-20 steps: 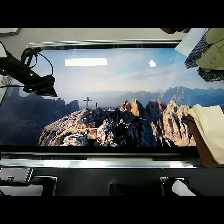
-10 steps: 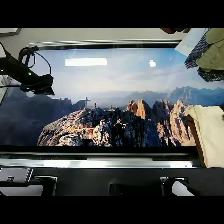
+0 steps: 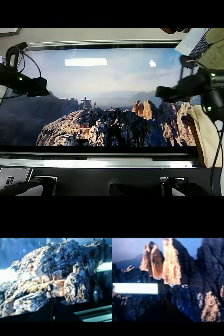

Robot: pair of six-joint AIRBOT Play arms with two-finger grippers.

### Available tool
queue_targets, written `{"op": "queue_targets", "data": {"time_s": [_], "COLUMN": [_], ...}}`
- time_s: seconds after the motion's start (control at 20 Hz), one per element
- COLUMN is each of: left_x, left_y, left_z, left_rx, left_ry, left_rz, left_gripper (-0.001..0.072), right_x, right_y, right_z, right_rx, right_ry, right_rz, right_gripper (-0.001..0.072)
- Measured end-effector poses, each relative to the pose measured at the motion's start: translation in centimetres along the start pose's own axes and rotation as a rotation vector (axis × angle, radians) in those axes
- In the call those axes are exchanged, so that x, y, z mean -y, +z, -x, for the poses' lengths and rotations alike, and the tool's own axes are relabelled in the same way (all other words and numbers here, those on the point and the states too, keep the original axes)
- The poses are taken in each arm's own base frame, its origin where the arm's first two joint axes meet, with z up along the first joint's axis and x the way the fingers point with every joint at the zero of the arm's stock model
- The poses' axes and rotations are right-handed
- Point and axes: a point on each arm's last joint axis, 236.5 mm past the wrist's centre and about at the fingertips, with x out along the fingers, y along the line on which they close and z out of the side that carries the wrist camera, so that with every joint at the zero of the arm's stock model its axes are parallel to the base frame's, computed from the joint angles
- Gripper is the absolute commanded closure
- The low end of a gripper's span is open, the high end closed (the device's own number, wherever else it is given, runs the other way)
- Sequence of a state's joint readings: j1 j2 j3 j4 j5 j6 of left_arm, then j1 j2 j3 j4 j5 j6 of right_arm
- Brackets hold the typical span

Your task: Fold the clothes and pants, and hang the long-sleeved shirts on hangers.

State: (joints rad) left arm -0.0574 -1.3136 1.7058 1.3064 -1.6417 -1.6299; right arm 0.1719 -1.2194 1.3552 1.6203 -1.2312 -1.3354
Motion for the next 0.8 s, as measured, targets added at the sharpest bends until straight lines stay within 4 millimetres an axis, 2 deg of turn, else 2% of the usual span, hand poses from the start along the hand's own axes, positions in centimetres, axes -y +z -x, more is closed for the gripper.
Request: {"op": "queue_targets", "data": {"time_s": [0.1,0.25,0.8], "left_x": [-0.1,-0.3,-0.5], "left_y": [-0.4,-0.8,-1.0], "left_z": [0.6,0.9,0.9], "left_rx": [0.013,0.013,0.008], "left_ry": [0.011,0.022,0.030], "left_rz": [-0.005,-0.007,-0.008], "left_gripper": [0.0687,0.0686,0.0687], "right_x": [-2.7,-4.2,-5.1], "right_y": [-0.6,-1.3,-1.7], "right_z": [0.0,0.0,0.0], "right_rx": [-0.002,-0.013,-0.020], "right_ry": [0.039,0.056,0.069], "right_rz": [0.070,0.114,0.143], "right_gripper": [0.0680,0.0679,0.0679]}}
